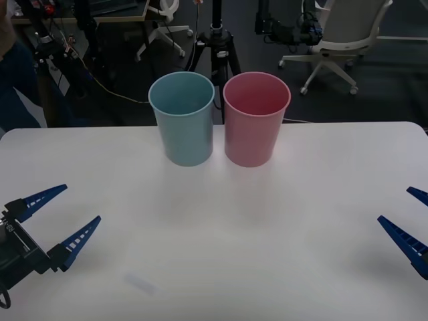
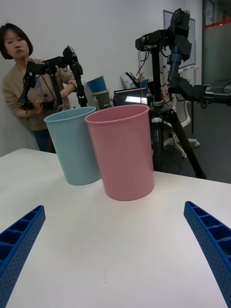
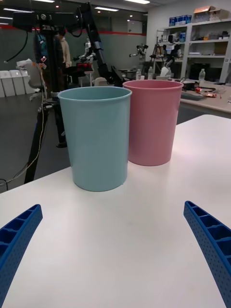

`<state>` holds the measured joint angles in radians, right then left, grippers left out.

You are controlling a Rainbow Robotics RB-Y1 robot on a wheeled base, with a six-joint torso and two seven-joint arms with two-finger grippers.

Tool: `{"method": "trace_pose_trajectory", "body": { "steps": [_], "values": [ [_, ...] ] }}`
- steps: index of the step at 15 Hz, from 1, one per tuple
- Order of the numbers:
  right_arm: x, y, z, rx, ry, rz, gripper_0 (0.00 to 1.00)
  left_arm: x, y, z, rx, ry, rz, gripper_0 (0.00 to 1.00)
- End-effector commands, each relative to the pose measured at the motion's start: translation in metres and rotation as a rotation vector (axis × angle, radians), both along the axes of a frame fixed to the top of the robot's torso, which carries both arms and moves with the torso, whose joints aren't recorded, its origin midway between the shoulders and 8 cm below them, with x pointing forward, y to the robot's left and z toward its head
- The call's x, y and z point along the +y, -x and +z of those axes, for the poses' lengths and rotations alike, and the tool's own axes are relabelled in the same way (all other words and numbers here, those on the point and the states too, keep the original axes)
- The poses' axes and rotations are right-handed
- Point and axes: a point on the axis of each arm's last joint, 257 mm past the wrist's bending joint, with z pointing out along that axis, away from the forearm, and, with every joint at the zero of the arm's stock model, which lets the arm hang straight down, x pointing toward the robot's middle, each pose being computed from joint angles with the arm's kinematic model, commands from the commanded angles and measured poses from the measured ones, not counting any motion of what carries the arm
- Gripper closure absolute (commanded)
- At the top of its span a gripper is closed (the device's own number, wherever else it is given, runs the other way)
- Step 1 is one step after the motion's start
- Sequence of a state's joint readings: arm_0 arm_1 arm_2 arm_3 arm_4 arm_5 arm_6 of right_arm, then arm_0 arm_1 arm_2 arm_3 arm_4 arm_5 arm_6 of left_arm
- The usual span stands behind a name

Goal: Grasp the object on the table and drop it into the matching bin: aluminum can to the light blue bin, PET bottle to the pink bin.

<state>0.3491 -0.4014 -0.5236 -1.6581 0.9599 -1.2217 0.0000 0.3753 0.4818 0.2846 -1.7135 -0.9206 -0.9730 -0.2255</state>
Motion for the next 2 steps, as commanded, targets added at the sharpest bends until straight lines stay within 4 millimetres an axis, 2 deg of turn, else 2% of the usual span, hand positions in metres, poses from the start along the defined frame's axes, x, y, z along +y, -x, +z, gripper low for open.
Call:
{"method": "trace_pose_trajectory", "body": {
  "steps": [1,2],
  "values": [
    [0.0,0.0,0.0,0.0,0.0,0.0,0.0,0.003,0.0016,-0.0002,0.002,0.001,0.004,0.0],
    [0.0,0.0,0.0,0.0,0.0,0.0,0.0,0.003,0.0016,-0.0002,0.002,0.001,0.004,0.0]
  ]
}}
